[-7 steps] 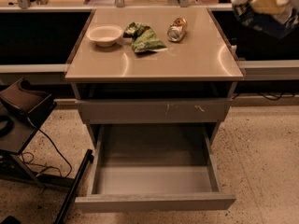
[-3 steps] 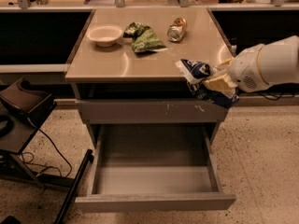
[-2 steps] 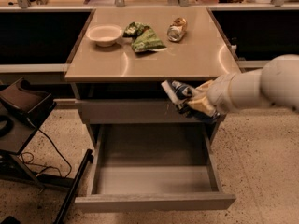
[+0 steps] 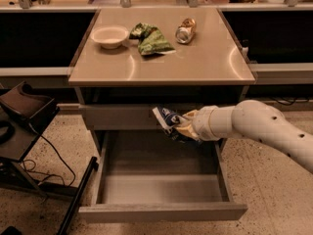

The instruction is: Place blue chip bag into middle drawer

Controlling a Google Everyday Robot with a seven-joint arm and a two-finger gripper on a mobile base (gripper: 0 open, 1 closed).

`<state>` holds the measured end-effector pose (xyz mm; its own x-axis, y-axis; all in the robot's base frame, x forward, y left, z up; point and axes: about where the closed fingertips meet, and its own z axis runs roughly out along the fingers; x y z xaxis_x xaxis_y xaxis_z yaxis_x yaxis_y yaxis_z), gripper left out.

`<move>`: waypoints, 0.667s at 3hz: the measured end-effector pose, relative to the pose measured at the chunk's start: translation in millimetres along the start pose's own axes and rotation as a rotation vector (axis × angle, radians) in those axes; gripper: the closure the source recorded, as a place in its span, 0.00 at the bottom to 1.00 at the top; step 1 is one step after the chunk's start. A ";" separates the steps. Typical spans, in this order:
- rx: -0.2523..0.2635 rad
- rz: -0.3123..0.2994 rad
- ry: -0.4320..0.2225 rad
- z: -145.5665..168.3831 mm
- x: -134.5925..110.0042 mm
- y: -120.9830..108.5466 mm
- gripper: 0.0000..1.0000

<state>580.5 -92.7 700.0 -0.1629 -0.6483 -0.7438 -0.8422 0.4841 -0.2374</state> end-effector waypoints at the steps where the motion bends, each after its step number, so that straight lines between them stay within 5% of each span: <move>1: -0.006 0.004 -0.002 3.3 1.8 1.5 1.00; 2: -0.004 0.016 -0.020 22.3 19.7 6.8 1.00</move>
Offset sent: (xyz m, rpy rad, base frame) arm 0.0065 0.0032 -0.0677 0.0562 -0.0060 -0.0151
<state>582.9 -89.1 669.7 -0.1662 -0.6285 -0.7598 -0.8416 0.4919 -0.2229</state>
